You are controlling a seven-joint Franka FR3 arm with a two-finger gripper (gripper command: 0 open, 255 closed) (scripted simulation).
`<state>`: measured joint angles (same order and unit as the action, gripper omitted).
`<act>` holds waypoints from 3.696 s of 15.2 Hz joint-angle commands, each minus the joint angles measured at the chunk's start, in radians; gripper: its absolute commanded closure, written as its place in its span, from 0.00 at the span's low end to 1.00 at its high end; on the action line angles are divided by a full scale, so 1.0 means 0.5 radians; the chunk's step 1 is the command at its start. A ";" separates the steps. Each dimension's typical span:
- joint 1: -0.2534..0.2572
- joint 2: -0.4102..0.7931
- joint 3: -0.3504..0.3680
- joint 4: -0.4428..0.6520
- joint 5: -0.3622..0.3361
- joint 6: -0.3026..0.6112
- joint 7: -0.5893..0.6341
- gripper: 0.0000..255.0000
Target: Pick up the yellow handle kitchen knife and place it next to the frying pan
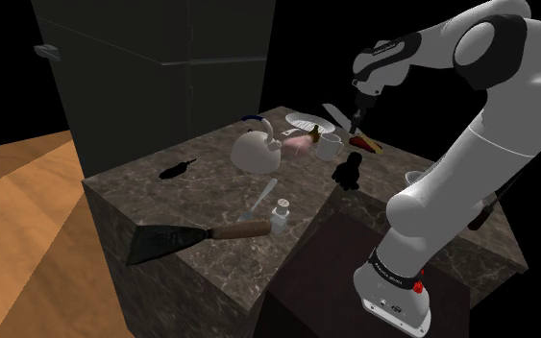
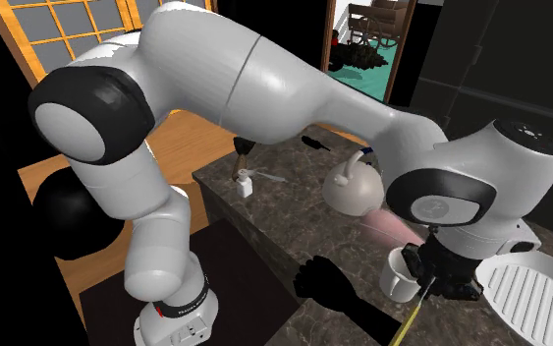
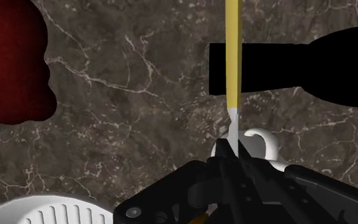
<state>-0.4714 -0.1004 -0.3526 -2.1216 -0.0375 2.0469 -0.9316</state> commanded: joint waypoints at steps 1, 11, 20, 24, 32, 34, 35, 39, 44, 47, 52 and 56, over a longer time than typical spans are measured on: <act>-0.016 0.026 -0.022 -0.012 0.008 0.037 -0.044 1.00; -0.018 0.139 -0.033 -0.172 0.051 0.303 -0.077 1.00; -0.022 0.280 -0.037 -0.280 0.118 0.542 -0.126 1.00; -0.011 0.261 -0.026 -0.235 0.121 0.495 -0.110 0.00; 0.054 0.223 0.038 0.056 0.161 0.236 -0.020 0.00; 0.054 0.250 0.038 0.030 0.173 0.286 -0.028 0.00; 0.054 0.264 0.038 0.018 0.179 0.311 -0.033 0.00; 0.053 0.316 0.038 -0.022 0.205 0.401 -0.050 0.00; 0.056 0.316 0.036 -0.022 0.205 0.401 -0.051 0.00; 0.059 0.314 0.037 -0.020 0.203 0.396 -0.044 1.00; 0.055 0.325 0.034 -0.006 0.208 0.393 -0.055 1.00; 0.053 0.317 0.031 -0.006 0.205 0.396 -0.054 1.00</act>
<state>-0.4451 0.0578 -0.3371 -2.1241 0.0650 2.2450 -0.9586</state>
